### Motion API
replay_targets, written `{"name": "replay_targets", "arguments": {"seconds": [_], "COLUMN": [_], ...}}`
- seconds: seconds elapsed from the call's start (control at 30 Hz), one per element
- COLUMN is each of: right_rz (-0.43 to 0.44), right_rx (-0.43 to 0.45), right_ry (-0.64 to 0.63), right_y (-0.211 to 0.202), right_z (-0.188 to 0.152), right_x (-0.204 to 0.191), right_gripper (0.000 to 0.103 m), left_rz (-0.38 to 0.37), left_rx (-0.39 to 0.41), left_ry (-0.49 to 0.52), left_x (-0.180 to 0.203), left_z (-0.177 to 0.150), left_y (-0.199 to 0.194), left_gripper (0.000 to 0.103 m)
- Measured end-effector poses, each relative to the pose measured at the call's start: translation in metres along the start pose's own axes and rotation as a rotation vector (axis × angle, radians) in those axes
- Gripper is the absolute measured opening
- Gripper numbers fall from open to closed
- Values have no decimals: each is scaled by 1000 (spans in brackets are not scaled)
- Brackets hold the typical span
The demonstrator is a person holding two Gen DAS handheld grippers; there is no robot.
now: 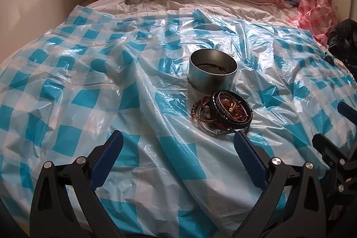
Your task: Organize jewelry
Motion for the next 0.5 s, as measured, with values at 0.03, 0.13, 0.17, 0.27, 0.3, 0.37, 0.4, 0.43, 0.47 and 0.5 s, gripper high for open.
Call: {"name": "replay_targets", "arguments": {"seconds": [0.03, 0.13, 0.17, 0.27, 0.3, 0.37, 0.4, 0.43, 0.47, 0.5], "right_rz": [0, 0, 0, 0, 0, 1, 1, 1, 3, 3], "right_rx": [0, 0, 0, 1, 1, 1, 1, 1, 1, 1], "right_ry": [0, -1, -1, -1, 0, 0, 0, 0, 2, 3], "right_y": [0, 0, 0, 0, 0, 0, 0, 0, 0, 0], "right_z": [0, 1, 0, 1, 0, 1, 0, 0, 0, 0], "right_x": [0, 0, 0, 0, 0, 0, -1, -1, -1, -1], "right_gripper": [97, 97, 97, 97, 97, 97, 97, 97, 97, 97], "left_rz": [8, 30, 34, 36, 36, 35, 38, 39, 38, 38], "left_rx": [-1, 4, 4, 4, 4, 4, 4, 3, 3, 3], "left_ry": [6, 33, 36, 30, 27, 26, 29, 31, 31, 31], "left_x": [1, 4, 4, 4, 3, 2, 2, 2, 1, 1], "left_z": [0, 0, 0, 0, 0, 1, 1, 1, 1, 1], "left_y": [0, 0, 0, 0, 1, 1, 1, 1, 1, 1], "left_gripper": [95, 95, 95, 95, 95, 95, 95, 95, 95, 95]}}
Point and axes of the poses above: each gripper's, at about its wrist camera, not at the fingertips, and y roughly the way its jaws point, x to its right, z to its top, the point moved 8 cm from there along y, roughly the way its jaws point
